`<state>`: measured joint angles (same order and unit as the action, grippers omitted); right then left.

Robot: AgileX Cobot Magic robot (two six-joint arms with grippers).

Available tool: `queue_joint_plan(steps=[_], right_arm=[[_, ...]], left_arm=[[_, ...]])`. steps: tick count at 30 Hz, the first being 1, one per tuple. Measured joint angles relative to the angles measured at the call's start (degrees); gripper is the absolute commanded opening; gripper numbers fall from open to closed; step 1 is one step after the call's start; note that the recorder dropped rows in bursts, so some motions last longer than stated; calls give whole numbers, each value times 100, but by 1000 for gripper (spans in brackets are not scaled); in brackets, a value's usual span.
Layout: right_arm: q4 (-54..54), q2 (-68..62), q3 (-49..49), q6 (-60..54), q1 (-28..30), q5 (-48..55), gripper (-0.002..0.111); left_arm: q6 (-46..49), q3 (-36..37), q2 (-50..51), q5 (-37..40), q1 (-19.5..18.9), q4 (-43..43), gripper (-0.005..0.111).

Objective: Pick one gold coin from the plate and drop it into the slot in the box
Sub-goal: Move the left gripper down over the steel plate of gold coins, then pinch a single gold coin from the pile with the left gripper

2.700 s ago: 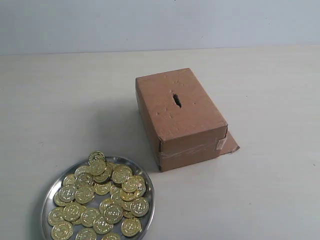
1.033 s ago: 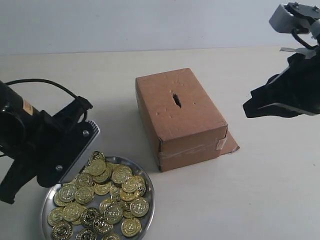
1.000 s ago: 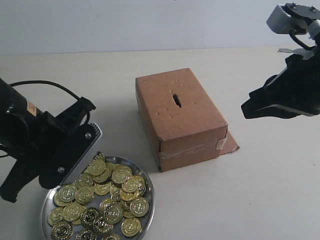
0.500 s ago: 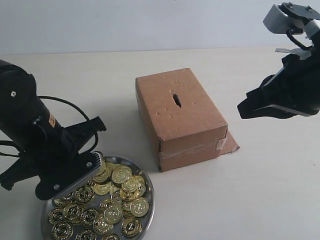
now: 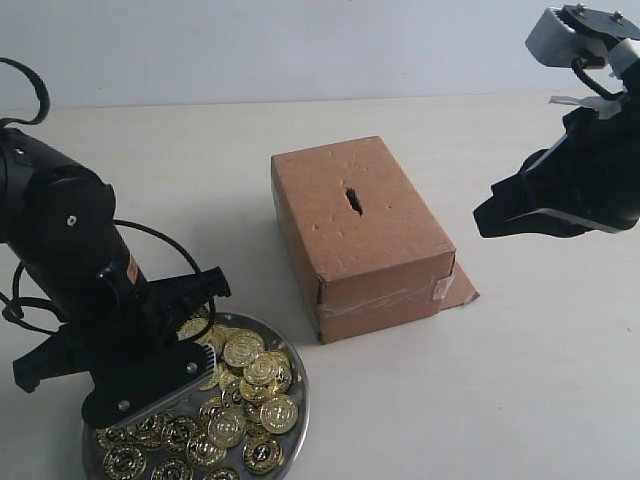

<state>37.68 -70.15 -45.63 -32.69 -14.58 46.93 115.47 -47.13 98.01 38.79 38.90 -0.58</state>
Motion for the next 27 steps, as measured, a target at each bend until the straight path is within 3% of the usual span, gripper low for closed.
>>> queue_joint_plan(steps=[9, 27], right_arm=[[14, 0, 0, 0, 0, 0, 0], [38, 0, 0, 0, 0, 0, 0]], left_arm=[[44, 0, 97, 0, 79, 58, 52], [247, -8, 204, -11, 90, 139, 53]])
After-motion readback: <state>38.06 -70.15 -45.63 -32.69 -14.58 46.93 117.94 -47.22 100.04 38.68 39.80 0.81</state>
